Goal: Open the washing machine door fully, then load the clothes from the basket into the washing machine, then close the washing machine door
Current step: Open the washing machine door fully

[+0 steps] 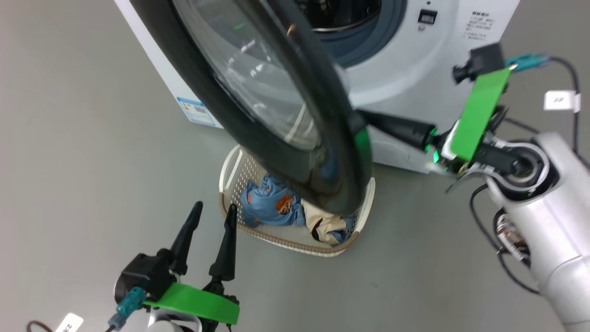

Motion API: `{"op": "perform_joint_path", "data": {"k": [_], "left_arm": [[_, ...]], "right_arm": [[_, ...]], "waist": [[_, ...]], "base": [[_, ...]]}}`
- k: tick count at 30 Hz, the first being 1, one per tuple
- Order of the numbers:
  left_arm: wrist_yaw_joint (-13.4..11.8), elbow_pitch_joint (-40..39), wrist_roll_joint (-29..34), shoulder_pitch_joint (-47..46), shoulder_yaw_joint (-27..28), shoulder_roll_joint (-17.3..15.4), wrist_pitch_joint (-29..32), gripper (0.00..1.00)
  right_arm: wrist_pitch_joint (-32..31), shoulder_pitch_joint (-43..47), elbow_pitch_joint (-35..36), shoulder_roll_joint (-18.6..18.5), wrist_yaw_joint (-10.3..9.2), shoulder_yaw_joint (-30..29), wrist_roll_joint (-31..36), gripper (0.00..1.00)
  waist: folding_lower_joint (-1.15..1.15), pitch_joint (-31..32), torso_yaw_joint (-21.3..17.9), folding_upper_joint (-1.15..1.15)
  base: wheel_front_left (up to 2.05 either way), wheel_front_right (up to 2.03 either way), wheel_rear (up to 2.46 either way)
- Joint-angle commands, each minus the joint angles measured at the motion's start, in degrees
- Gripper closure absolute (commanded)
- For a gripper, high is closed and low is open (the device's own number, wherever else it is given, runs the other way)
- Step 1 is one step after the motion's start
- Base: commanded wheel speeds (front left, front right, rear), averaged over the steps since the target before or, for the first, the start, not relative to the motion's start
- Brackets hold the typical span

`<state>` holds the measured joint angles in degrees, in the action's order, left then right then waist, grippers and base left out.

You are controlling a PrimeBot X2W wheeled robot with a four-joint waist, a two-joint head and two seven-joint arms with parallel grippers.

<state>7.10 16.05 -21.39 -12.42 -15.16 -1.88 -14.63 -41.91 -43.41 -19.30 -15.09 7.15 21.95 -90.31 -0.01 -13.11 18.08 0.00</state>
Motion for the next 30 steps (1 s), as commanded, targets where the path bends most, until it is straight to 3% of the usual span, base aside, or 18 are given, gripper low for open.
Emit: {"op": "perform_joint_path", "data": {"k": [1, 16, 30], "left_arm": [[0.2, -1.4, 0.7, 0.4, 2.2, -1.0, -0.4, 0.0], [0.3, -1.0, 1.5, 2.1, 2.7, -1.0, -0.4, 0.0], [0.4, -0.9, 1.9, 2.9, 2.6, -1.0, -0.4, 0.0]], "right_arm": [[-0.9, 1.3, 2.3, 1.7, 0.34, 0.9, -1.0, 1.0], [-3.0, 5.8, 4.2, 6.3, 0.34, 3.3, -0.9, 1.0], [-1.8, 8.3, 4.4, 9.0, 0.34, 1.7, -0.7, 1.0]], "waist": [[0.01, 1.2, 0.0, 0.0], [0.01, 3.8, 1.5, 0.0], [0.01, 5.9, 1.9, 0.0]], "base": [[0.0, 0.0, 0.0], [0.0, 0.0, 0.0], [0.0, 0.0, 0.0]]}}
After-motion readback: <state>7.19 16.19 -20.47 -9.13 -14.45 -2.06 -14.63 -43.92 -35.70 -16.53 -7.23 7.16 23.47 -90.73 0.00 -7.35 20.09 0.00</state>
